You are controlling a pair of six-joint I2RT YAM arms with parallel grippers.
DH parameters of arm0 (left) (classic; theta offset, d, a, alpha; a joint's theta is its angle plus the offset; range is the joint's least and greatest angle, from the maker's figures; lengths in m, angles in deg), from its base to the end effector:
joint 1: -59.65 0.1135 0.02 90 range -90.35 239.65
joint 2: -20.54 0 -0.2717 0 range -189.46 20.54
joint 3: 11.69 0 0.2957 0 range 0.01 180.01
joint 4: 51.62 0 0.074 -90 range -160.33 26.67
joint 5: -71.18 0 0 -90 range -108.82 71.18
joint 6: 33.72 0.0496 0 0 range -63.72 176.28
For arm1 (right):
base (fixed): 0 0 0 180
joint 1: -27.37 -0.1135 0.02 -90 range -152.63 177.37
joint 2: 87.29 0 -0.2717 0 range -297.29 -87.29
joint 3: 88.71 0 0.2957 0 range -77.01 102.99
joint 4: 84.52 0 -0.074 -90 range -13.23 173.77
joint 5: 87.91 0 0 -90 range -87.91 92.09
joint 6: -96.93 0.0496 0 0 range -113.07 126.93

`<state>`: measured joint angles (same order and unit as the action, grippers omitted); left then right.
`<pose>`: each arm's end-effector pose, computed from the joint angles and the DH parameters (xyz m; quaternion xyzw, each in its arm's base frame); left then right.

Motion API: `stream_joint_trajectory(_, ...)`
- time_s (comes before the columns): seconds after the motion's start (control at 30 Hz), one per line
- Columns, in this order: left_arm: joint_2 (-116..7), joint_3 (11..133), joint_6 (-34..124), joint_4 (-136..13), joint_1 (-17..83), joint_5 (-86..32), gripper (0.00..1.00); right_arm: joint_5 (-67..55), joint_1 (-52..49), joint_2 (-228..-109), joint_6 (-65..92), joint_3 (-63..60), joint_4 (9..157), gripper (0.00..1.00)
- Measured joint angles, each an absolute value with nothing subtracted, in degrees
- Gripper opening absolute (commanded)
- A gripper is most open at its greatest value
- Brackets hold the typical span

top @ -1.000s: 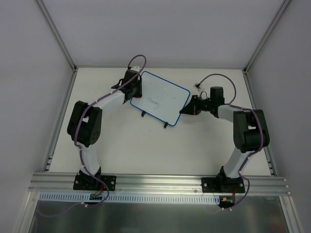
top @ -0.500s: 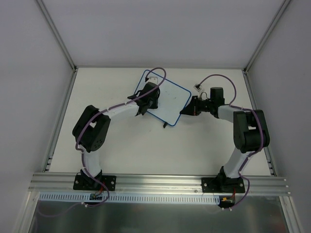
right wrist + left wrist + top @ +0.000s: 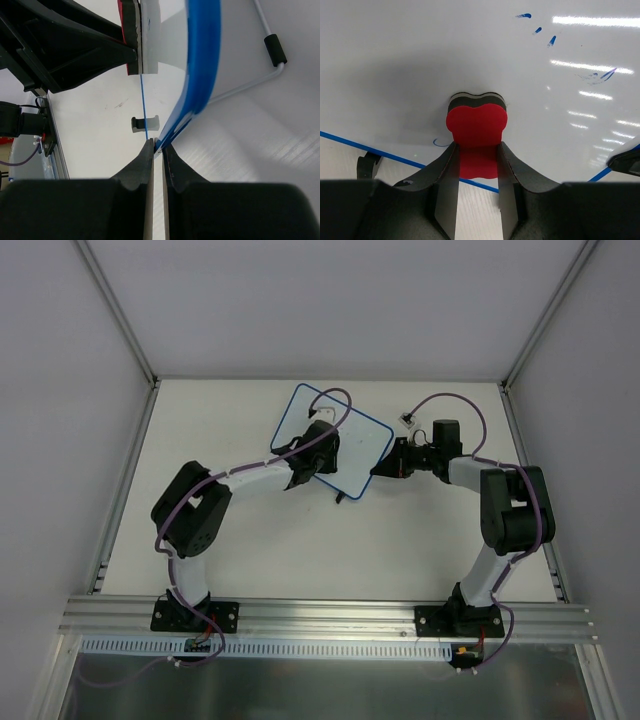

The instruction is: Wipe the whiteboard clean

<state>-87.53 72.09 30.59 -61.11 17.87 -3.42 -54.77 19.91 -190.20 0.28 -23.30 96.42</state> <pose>0.3630 -0.3067 0.1824 0.0598 0.8743 -0.1610 0.4539 0.3878 0.0927 0.1381 -0.3089 0.7533 0.4280 0.3924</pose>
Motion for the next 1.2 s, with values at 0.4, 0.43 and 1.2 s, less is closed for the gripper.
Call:
stream_joint_trajectory(0.4,-85.4,67.5,26.7,-58.7,23.7,-7.2,0.0,-55.2,19.9,-190.2,0.3,-23.6,97.0,0.0)
stream_joint_trajectory(0.43,-85.4,67.5,26.6,-58.7,23.7,-7.2,0.0,-55.2,19.9,-190.2,0.3,-23.6,97.0,0.0)
stream_joint_trajectory(1.2,-90.9,80.5,32.6,-64.2,15.6,-2.0,0.0,-55.3,19.9,-190.2,0.0,-23.7,96.8,0.0)
